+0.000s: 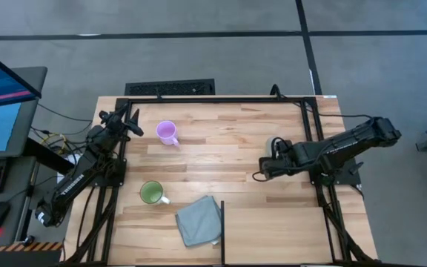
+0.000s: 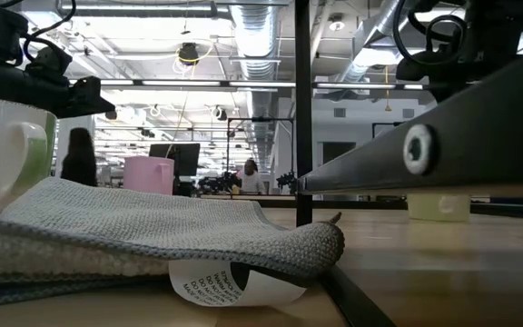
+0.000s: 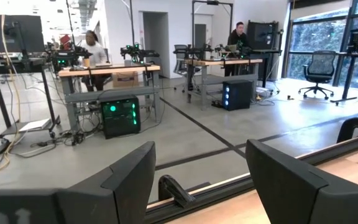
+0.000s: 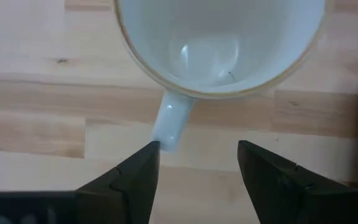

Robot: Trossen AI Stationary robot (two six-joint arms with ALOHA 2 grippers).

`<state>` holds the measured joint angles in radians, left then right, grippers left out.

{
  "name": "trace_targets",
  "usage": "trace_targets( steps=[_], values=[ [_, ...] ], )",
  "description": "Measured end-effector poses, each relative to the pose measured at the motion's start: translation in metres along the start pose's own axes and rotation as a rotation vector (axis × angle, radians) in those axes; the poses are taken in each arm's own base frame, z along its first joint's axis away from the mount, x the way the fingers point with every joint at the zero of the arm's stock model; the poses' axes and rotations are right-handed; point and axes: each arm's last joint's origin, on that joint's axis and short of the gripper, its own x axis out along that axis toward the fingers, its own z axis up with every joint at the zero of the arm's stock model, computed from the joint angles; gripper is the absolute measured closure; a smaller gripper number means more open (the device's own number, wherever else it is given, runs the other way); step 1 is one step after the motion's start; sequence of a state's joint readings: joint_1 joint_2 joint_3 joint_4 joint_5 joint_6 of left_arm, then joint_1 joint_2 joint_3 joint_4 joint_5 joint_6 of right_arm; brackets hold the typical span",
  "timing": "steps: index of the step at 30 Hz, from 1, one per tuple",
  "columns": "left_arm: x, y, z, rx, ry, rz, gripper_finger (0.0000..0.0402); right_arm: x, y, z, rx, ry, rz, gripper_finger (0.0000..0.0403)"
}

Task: Stack small to large cups/mugs on shelf
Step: Put the yellow mug on the shelf

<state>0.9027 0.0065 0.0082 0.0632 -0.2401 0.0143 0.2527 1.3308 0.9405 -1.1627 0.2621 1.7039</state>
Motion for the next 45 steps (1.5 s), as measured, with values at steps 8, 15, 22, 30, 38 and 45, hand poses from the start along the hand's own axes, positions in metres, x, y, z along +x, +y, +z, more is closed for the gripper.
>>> trace_targets(
  steps=[8, 15, 22, 30, 38, 45],
  values=[
    [0.0000, 0.0000, 0.0000, 0.003, 0.000, 0.000, 0.0159, 0.0008, 0.0003, 0.0029, 0.003, -0.002, -0.003, 0.0163],
    [0.0000, 0.0000, 0.0000, 0.018, 0.000, 0.001, 0.0159, 0.0012, 0.0026, 0.0024, 0.009, 0.004, 0.019, 0.0163],
    [0.0000, 0.0000, 0.0000, 0.019, 0.000, 0.001, 0.0159, 0.0012, 0.0034, 0.0023, 0.011, 0.006, 0.027, 0.0163],
    [0.0000, 0.0000, 0.0000, 0.019, 0.000, 0.000, 0.0159, 0.0010, 0.0066, 0.0020, 0.018, 0.009, 0.059, 0.0163],
    [0.0000, 0.0000, 0.0000, 0.019, 0.000, 0.001, 0.0159, 0.0013, 0.0068, 0.0041, 0.026, -0.025, 0.062, 0.0163],
    [0.0000, 0.0000, 0.0000, 0.019, 0.000, 0.001, 0.0159, 0.0013, 0.0068, 0.0041, 0.025, -0.028, 0.062, 0.0163]
  ],
)
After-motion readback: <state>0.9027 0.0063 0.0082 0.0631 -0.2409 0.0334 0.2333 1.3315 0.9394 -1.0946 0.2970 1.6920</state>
